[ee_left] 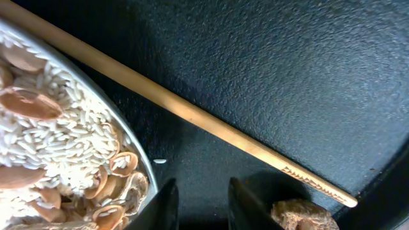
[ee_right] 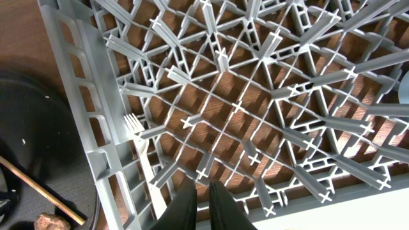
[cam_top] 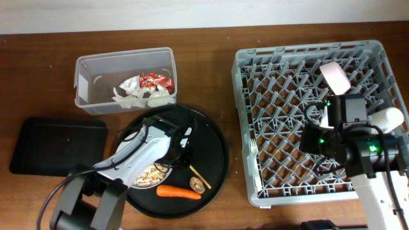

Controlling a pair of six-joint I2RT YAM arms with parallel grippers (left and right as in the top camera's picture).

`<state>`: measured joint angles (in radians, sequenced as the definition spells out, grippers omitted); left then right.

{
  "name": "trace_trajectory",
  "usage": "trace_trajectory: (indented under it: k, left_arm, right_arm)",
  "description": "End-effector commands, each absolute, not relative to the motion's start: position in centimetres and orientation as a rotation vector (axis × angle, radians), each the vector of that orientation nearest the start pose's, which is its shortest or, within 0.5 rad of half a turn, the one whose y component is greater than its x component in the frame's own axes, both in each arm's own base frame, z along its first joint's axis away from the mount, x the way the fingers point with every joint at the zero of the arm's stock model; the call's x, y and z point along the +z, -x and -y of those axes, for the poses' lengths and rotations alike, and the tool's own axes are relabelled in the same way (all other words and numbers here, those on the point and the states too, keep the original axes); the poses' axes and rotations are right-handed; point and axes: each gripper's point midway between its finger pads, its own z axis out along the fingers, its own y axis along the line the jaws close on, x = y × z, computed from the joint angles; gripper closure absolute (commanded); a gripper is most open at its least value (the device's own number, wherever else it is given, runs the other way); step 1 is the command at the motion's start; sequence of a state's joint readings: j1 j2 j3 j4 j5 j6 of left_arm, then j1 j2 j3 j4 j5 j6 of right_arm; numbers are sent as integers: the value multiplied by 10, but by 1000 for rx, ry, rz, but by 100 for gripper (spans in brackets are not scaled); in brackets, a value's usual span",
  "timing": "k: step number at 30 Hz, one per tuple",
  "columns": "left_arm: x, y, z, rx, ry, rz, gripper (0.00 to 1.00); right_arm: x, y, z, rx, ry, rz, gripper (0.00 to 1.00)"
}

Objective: Sort waste into correct bins and load items into the dishwasher rack

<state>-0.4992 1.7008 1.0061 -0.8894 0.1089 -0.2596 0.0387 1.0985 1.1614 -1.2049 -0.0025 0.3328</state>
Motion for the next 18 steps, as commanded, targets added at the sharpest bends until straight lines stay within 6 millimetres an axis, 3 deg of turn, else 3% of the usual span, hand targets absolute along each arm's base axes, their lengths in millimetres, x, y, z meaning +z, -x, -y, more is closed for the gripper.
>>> trace_trajectory:
  k: [1, 8, 18]
  left_arm:
    - [18, -234, 152, -169, -389, -3182, 81]
    - [50, -254, 139, 5, -385, -3125, 79]
    - [8, -225, 136, -72, -390, -3179, 69]
  right_arm:
    - [206, -244, -10, 124, -394, -2676, 88]
    - [205, -243, -10, 124, -394, -2679, 88]
    - [205, -243, -10, 124, -395, -2679, 88]
